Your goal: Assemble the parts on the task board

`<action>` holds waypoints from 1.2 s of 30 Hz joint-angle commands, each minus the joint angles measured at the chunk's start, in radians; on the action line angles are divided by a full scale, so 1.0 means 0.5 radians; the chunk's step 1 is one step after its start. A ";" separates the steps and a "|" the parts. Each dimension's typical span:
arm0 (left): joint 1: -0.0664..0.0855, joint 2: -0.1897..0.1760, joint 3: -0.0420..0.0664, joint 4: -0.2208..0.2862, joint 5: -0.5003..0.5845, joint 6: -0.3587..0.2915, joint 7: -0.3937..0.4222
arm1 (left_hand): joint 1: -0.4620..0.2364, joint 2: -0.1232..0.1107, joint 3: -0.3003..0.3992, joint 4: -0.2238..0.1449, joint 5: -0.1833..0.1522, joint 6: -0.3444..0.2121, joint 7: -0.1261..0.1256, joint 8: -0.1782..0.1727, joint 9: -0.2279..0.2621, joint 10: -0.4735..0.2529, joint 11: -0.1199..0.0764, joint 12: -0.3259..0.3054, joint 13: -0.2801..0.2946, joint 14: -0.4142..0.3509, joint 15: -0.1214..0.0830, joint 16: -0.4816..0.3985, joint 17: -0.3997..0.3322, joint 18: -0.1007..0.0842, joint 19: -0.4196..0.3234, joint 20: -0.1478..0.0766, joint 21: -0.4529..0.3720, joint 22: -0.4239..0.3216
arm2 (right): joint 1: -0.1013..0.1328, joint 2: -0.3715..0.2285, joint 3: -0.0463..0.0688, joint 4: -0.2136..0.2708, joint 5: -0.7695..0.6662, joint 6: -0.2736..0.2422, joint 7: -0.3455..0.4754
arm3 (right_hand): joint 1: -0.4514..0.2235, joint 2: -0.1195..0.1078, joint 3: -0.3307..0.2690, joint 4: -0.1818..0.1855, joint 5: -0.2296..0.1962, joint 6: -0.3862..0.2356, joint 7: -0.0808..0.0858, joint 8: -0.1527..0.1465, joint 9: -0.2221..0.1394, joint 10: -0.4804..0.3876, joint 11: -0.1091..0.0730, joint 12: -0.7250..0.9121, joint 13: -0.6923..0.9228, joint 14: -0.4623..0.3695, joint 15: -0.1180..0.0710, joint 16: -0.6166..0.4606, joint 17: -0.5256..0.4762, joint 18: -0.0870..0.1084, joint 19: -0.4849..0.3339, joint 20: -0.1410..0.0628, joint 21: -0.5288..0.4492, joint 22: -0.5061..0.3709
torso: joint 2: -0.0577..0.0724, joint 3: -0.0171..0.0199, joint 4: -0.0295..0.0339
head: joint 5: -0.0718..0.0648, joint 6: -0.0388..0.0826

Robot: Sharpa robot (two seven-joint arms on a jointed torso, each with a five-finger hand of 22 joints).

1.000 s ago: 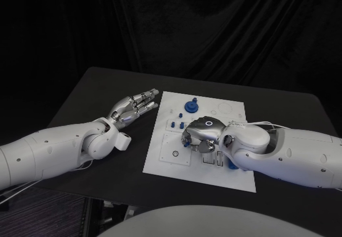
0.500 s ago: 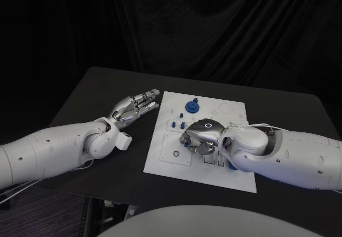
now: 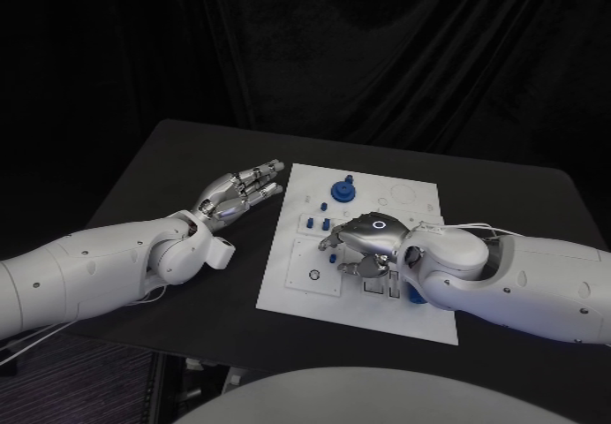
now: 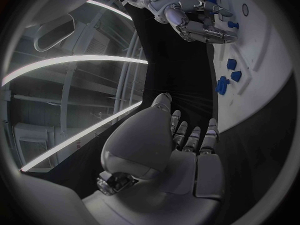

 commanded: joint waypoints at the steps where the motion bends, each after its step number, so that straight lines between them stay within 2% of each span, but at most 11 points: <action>1: -0.004 -0.003 0.002 0.007 0.011 0.020 0.231 | 0.001 0.012 0.007 0.006 -0.007 0.011 0.008 0.000 0.003 -0.007 -0.006 -0.010 -0.002 0.001 0.004 0.008 0.001 0.011 0.000 -0.003 0.005 -0.004 | 0.014 -0.056 0.004 0.048 -0.011 -0.175 0.001 | 0.016 -0.003 -0.026 0.008 -0.008 -0.026 0.002 0.002 -0.021 -0.062 0.008 0.002 -0.007 -0.015 0.002 -0.009 -0.009 0.024 -0.014 0.002 -0.017 0.216 | 0.000 -0.0004 -0.001 | 0.008 0.000; 10: -0.006 -0.009 0.002 0.013 0.011 0.012 0.227 | 0.002 0.011 0.008 0.005 -0.004 0.007 0.007 -0.001 0.002 -0.008 -0.004 -0.009 -0.002 -0.009 0.002 0.004 -0.002 0.011 -0.003 -0.003 0.003 -0.012 | 0.195 -0.323 0.007 0.198 0.068 -0.238 -0.048 | 0.053 -0.009 -0.108 0.065 -0.006 -0.012 0.023 0.021 -0.063 -0.227 0.041 0.001 -0.067 -0.014 0.030 0.015 -0.005 0.019 -0.003 0.023 -0.003 0.222 | 0.000 0.0003 -0.001 | -0.008 0.000; 11: -0.006 -0.009 0.002 0.013 0.011 0.012 0.227 | 0.002 0.011 0.008 0.005 -0.004 0.007 0.007 -0.001 0.002 -0.008 -0.004 -0.009 -0.002 -0.009 0.002 0.004 -0.002 0.011 -0.003 -0.003 0.003 -0.012 | 0.209 -0.351 0.007 0.204 0.073 -0.234 -0.050 | 0.070 -0.029 -0.159 0.145 -0.012 -0.067 0.009 0.016 -0.109 -0.264 0.053 -0.034 -0.128 0.005 0.045 0.037 0.005 0.015 0.023 0.033 0.039 0.233 | 0.000 0.0001 0.000 | -0.015 0.000; 14: -0.006 -0.008 0.002 0.013 0.011 0.010 0.227 | 0.003 0.011 0.008 0.004 -0.001 0.004 0.006 -0.001 0.002 -0.009 -0.004 -0.010 -0.002 -0.013 0.000 0.003 -0.003 0.010 -0.004 -0.004 0.003 -0.014 | 0.244 -0.454 0.006 0.203 0.101 -0.240 -0.051 | 0.103 -0.109 -0.257 0.371 0.006 -0.247 -0.070 -0.020 -0.231 -0.203 0.043 -0.104 -0.258 0.044 0.004 0.066 0.018 0.000 0.076 0.013 0.128 0.254 | 0.000 0.0003 -0.001 | -0.027 0.000; 16: -0.006 -0.008 0.002 0.012 0.011 0.008 0.227 | 0.003 0.011 0.009 0.004 0.002 0.004 0.005 -0.001 0.002 -0.009 -0.004 -0.009 -0.002 -0.013 -0.001 0.003 -0.004 0.011 -0.005 -0.005 0.002 -0.015 | 0.256 -0.506 0.004 0.183 0.136 -0.232 -0.057 | 0.163 -0.162 -0.316 0.542 -0.002 -0.215 -0.069 -0.017 -0.261 -0.162 0.039 -0.150 -0.340 0.044 -0.005 0.054 -0.001 0.000 0.075 -0.002 0.113 0.251 | 0.000 -0.0001 0.001 | -0.033 0.000; 21: -0.010 -0.008 0.002 0.011 0.011 0.009 0.227 | 0.003 0.011 0.009 0.004 0.003 0.003 0.004 -0.001 0.002 -0.009 -0.004 -0.009 -0.002 -0.013 -0.002 0.003 -0.004 0.011 -0.005 -0.005 0.002 -0.015 | 0.253 -0.587 -0.001 0.137 0.180 -0.187 -0.089 | 0.075 -0.188 -0.366 0.554 -0.071 -0.190 -0.042 -0.013 -0.278 -0.108 0.045 -0.151 -0.376 0.042 0.029 0.057 -0.003 -0.001 0.070 0.022 0.096 0.248 | 0.000 -0.0019 0.004 | -0.039 0.000; 22: -0.011 -0.008 0.002 0.012 0.011 0.010 0.227 | 0.002 0.011 0.009 0.005 0.007 0.001 0.003 -0.002 0.002 -0.010 -0.005 -0.010 -0.002 -0.015 -0.003 0.002 -0.004 0.011 -0.005 -0.006 0.002 -0.017 | 0.248 -0.599 -0.002 0.132 0.184 -0.180 -0.095 | 0.060 -0.146 -0.346 0.549 -0.060 -0.182 -0.041 -0.012 -0.283 -0.056 0.043 -0.134 -0.380 0.054 0.034 0.072 0.010 -0.004 0.084 0.027 0.120 0.254 | 0.000 -0.0024 0.004 | -0.042 0.000; 24: -0.013 -0.009 0.002 0.014 0.011 0.009 0.227 | 0.002 0.011 0.009 0.005 0.007 0.001 0.003 -0.002 0.002 -0.010 -0.005 -0.010 -0.002 -0.015 -0.003 0.002 -0.004 0.011 -0.005 -0.006 0.002 -0.017 | 0.232 -0.622 -0.003 0.123 0.191 -0.166 -0.105 | 0.064 -0.124 -0.326 0.544 -0.031 -0.179 -0.047 -0.014 -0.294 -0.015 0.042 -0.135 -0.399 0.067 0.034 0.080 0.013 -0.005 0.098 0.032 0.136 0.257 | 0.000 -0.0019 -0.002 | -0.040 0.000; 29: -0.017 -0.014 0.002 0.016 0.011 0.009 0.228 | 0.002 0.012 0.010 0.006 0.011 -0.002 0.002 -0.002 0.001 -0.011 -0.005 -0.011 -0.002 -0.015 -0.003 0.002 -0.004 0.011 -0.006 -0.006 0.001 -0.019 | 0.198 -0.643 -0.004 0.098 0.198 -0.159 -0.115 | 0.075 -0.106 -0.312 0.538 -0.022 -0.151 -0.046 -0.011 -0.300 0.029 0.037 -0.139 -0.419 0.076 0.031 0.085 0.016 -0.006 0.109 0.031 0.150 0.260 | 0.001 -0.0025 0.000 | -0.049 0.000; 32: -0.018 -0.015 0.002 0.017 0.011 0.010 0.228 | 0.002 0.012 0.010 0.006 0.011 -0.002 0.002 -0.002 0.001 -0.011 -0.005 -0.011 -0.002 -0.015 -0.003 0.002 -0.004 0.011 -0.006 -0.006 0.001 -0.019 | 0.179 -0.640 -0.004 0.081 0.200 -0.156 -0.115 | 0.091 -0.072 -0.297 0.525 -0.020 0.083 -0.020 0.031 -0.262 0.146 0.019 -0.117 -0.435 0.092 0.018 0.096 0.024 -0.010 0.129 0.021 0.180 0.266 | 0.001 -0.0002 -0.002 | -0.052 0.000; 36: -0.021 -0.013 0.002 0.018 0.011 0.011 0.228 | 0.002 0.012 0.010 0.006 0.011 -0.002 0.002 -0.002 0.001 -0.011 -0.005 -0.011 -0.002 -0.015 -0.003 0.002 -0.004 0.011 -0.006 -0.006 0.001 -0.019 | 0.159 -0.630 -0.005 0.065 0.201 -0.160 -0.104 | 0.090 -0.047 -0.296 0.505 -0.021 0.154 -0.001 0.040 -0.261 0.258 -0.004 -0.104 -0.443 0.109 -0.002 0.086 0.013 -0.013 0.149 0.003 0.199 0.269 | 0.001 0.0000 0.004 | -0.062 0.000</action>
